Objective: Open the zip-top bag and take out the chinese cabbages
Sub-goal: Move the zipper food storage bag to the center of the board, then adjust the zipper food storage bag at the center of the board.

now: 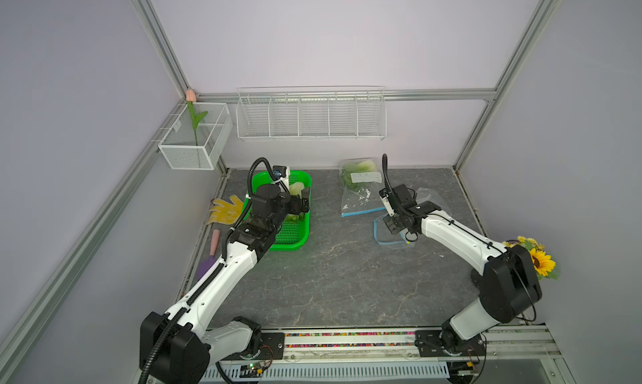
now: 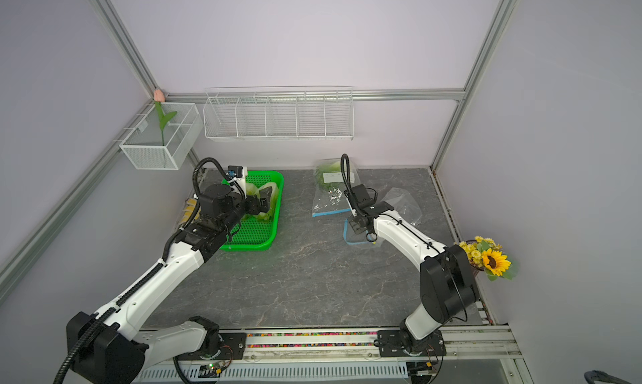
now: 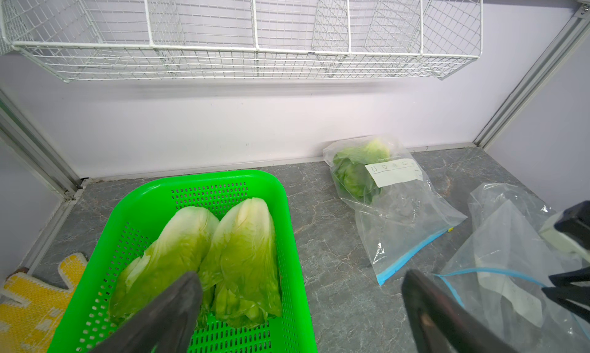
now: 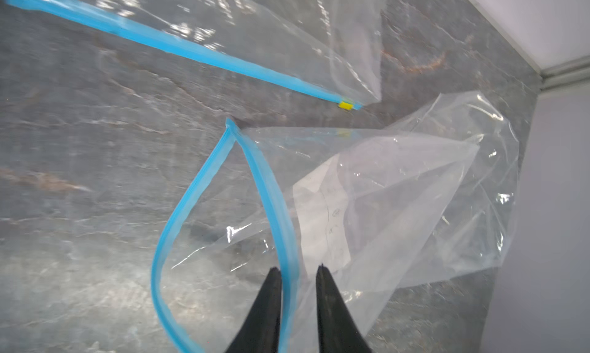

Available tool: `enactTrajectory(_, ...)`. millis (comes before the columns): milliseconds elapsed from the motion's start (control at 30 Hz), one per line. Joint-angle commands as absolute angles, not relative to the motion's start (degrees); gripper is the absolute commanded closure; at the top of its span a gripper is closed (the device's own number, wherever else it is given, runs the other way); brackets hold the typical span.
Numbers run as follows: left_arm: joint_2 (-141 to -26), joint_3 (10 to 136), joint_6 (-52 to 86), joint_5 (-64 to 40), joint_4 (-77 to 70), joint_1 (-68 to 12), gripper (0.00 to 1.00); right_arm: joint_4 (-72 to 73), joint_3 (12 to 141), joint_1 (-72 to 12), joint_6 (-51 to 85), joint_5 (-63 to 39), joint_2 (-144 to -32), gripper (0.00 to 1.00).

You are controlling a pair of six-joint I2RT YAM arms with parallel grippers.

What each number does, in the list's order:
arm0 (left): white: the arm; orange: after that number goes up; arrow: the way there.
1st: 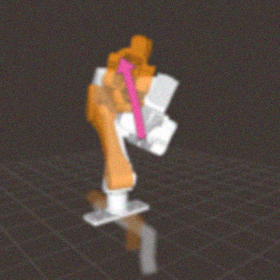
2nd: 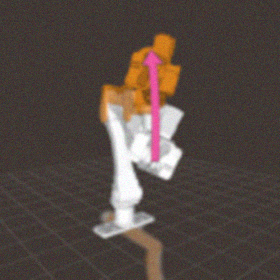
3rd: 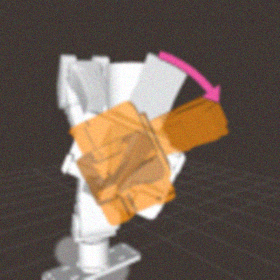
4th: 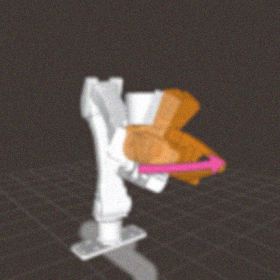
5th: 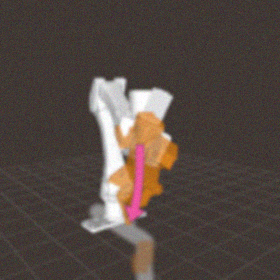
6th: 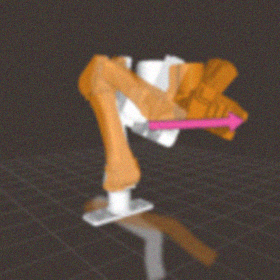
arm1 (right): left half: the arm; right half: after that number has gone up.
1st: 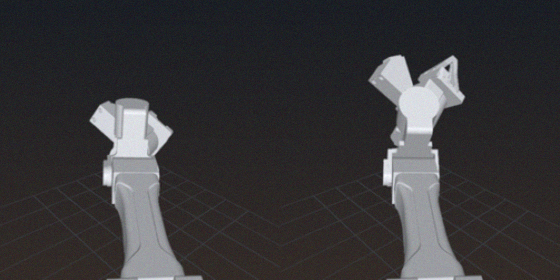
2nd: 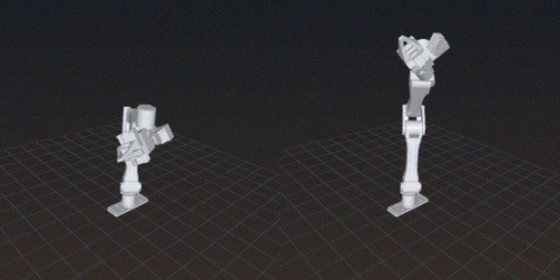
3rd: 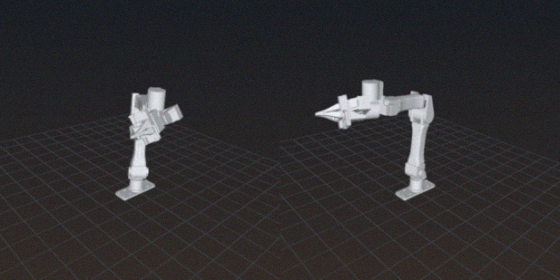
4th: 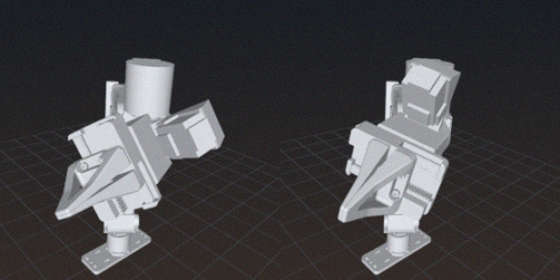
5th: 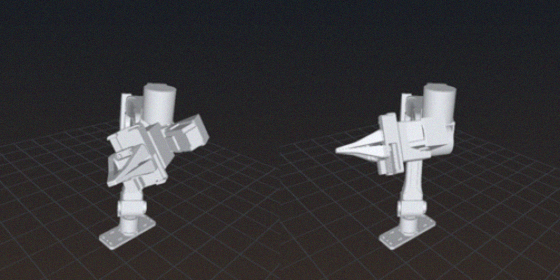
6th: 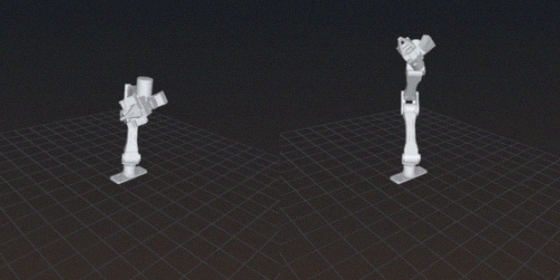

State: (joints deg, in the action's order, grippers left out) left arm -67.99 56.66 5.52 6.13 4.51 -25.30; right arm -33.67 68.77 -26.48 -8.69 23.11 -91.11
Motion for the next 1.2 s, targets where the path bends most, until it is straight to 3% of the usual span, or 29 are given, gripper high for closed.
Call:
enactTrajectory(0, -68.72, 56.77, 5.10, 5.81, 3.27, -25.40, 0.01, -34.15, 69.50, -24.11, -18.23, 28.41, -90.01, 0.78)
enactTrajectory(200, -69.06, 57.13, 5.75, 4.72, 3.25, -25.45, 0.01, -32.02, 69.69, -18.02, -22.93, 33.57, -91.40, 0.77)
enactTrajectory(300, -70.12, 57.15, 5.72, 1.98, 2.38, -25.40, 0.01, -31.91, 69.27, -17.22, -22.29, 32.59, -90.06, 0.69)
enactTrajectory(467, -77.92, 62.65, 8.00, 4.15, 5.41, -29.59, 0.01, -29.20, 67.17, -17.22, -14.61, 18.82, -82.94, 0.23)
enactTrajectory(567, -84.71, 68.15, 9.13, 7.79, 7.68, -34.22, 0.01, -23.91, 63.39, -17.03, -8.12, 10.14, -77.99, 0.06)
enactTrajectory(633, -89.72, 73.02, 15.40, 9.09, 10.43, -35.42, 0.01, -19.23, 60.19, -16.56, -2.05, 4.82, -75.05, 0.00)
enactTrajectory(900, -109.86, 95.55, 39.34, 8.16, 25.76, -37.75, 0.01, -7.50, 51.71, -15.49, 10.02, -4.92, -68.86, 0.05)
enactTrajectory(1167, -124.98, 111.23, 45.26, 4.16, 39.30, -37.75, 0.06, -8.26, 50.71, -13.55, 9.44, -4.79, -66.23, 0.05)
